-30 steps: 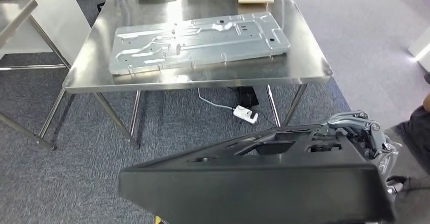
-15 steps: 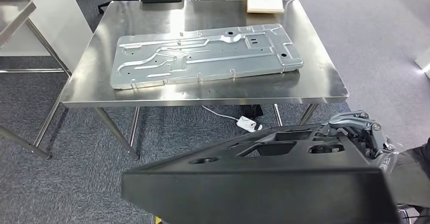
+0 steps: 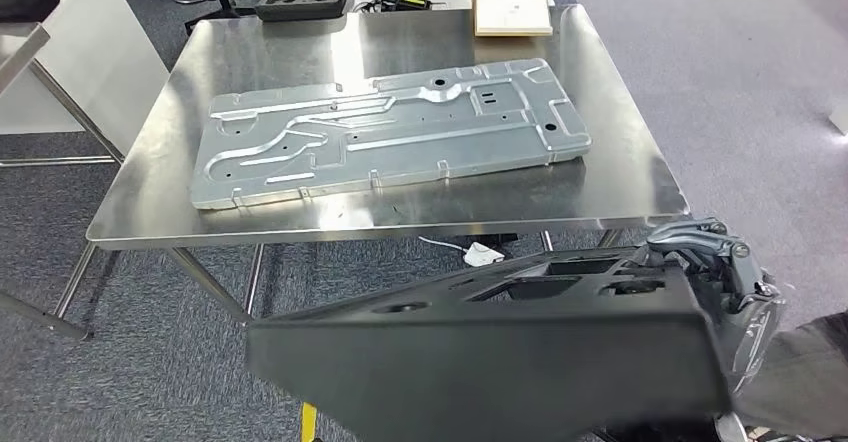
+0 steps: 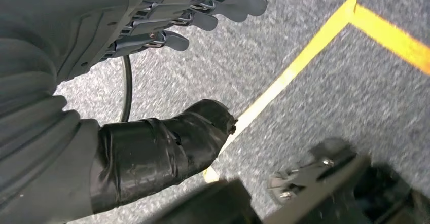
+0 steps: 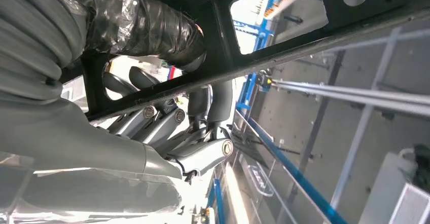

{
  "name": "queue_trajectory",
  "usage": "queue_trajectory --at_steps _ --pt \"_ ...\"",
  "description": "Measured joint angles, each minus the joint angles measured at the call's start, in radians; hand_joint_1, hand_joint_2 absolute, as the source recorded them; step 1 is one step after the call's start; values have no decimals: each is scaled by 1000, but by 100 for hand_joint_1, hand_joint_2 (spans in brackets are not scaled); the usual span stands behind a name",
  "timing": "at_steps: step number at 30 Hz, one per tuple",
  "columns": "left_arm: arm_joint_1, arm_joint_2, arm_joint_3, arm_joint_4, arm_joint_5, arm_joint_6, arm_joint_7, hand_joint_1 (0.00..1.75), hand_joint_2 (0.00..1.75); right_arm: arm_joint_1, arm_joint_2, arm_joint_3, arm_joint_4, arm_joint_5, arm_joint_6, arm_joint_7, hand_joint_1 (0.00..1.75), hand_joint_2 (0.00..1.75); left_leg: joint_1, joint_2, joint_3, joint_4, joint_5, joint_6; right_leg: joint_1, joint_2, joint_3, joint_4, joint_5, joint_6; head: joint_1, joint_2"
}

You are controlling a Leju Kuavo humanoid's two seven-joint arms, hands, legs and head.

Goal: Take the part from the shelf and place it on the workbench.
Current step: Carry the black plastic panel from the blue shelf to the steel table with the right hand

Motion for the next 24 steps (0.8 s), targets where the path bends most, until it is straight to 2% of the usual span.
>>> queue_trajectory --at_steps 1,3,4,5,6,8,10,11,12,13,15,16,17,18,20,21,22,23,24 --pt "0 2 0 0 1 0 0 0 175 1 -5 -5 1 5 13 11 175 175 -4 1 8 -31 18 7 0 0 5 -5 -8 6 0 0" --pt "2 5 0 0 4 0 2 0 175 3 -18 -19 3 18 40 35 175 175 -8 0 20 -56 10 19 1 1 18 -4 -9 18 -1 0" --pt "4 6 0 0 5 0 1 0 175 4 -27 -27 4 26 57 50 175 175 -6 -1 35 -68 18 26 1 0 23 0 -8 23 -1 0" --pt "5 7 0 0 6 -1 1 0 175 4 -37 -36 5 35 76 66 175 175 -4 -1 51 -79 20 31 2 -1 23 20 -6 26 0 0" --pt "4 8 0 0 8 -3 -1 0 175 4 -48 -46 6 47 97 82 175 175 -2 -1 69 -85 18 37 1 -2 9 50 -8 29 2 0" --pt "1 12 0 0 12 -9 -3 0 175 5 -71 -64 9 72 138 112 175 175 -2 0 96 -90 6 43 -3 -3 -61 157 -35 38 4 0" --pt "1 17 0 0 13 -16 -4 0 175 9 -98 -79 15 104 180 143 175 175 -2 -1 119 -90 -16 45 -7 -3 -145 241 -90 48 4 0" --pt "2 19 0 0 13 -18 -4 0 175 10 -112 -85 19 122 200 159 175 175 -2 -2 134 -90 -29 43 -10 -4 -173 248 -111 52 4 0" --pt "3 22 0 0 13 -21 -4 0 175 11 -126 -92 22 143 221 176 175 175 -2 -3 152 -90 -43 41 -13 -4 -189 227 -111 55 4 0" --pt "4 24 0 0 11 -24 -4 0 175 12 -139 -99 26 163 240 191 175 175 -2 -4 172 -90 -59 38 -17 -4 -195 183 -79 56 4 0" --pt "5 29 -1 0 7 -29 -4 0 175 12 -166 -113 35 196 268 215 175 175 -2 -7 205 -87 -94 31 -20 -6 -198 78 59 54 2 0" --pt "3 31 -1 0 5 -30 -4 0 175 13 -177 -120 40 204 276 223 175 175 -3 -8 214 -86 -109 26 -17 -7 -197 46 114 47 2 0" --pt "1 34 -1 0 4 -32 -4 0 175 15 -188 -127 45 208 281 228 175 175 -2 -8 223 -88 -120 19 -13 -7 -195 31 144 37 1 0" --pt "-2 37 -1 0 4 -32 -4 0 175 15 -196 -134 47 210 283 231 175 175 -1 -9 227 -83 -123 13 -8 -6 -190 28 137 26 1 0" --pt "-6 40 -2 0 3 -33 -5 0 175 12 -210 -148 49 213 284 234 175 175 3 -7 213 -46 -107 3 -8 -2 -169 19 125 11 2 0" --pt "-8 40 -3 0 3 -33 -5 0 175 9 -216 -155 50 214 284 234 175 175 4 -6 188 1 -95 -1 -9 -1 -156 13 117 6 1 0" --pt "-10 40 -5 0 3 -33 -5 0 175 7 -221 -162 51 215 284 234 175 175 5 -5 154 53 -92 -4 -11 -2 -142 10 109 1 1 0" --pt "-10 40 -6 0 3 -33 -5 0 175 6 -226 -169 53 216 284 234 175 175 7 -4 111 108 -102 -7 -10 -2 -128 7 98 -2 1 0" --pt "-10 40 -8 0 3 -34 -5 0 175 6 -230 -174 57 218 284 234 175 175 7 -3 67 150 -128 -9 -10 -3 -112 5 85 -5 1 0"
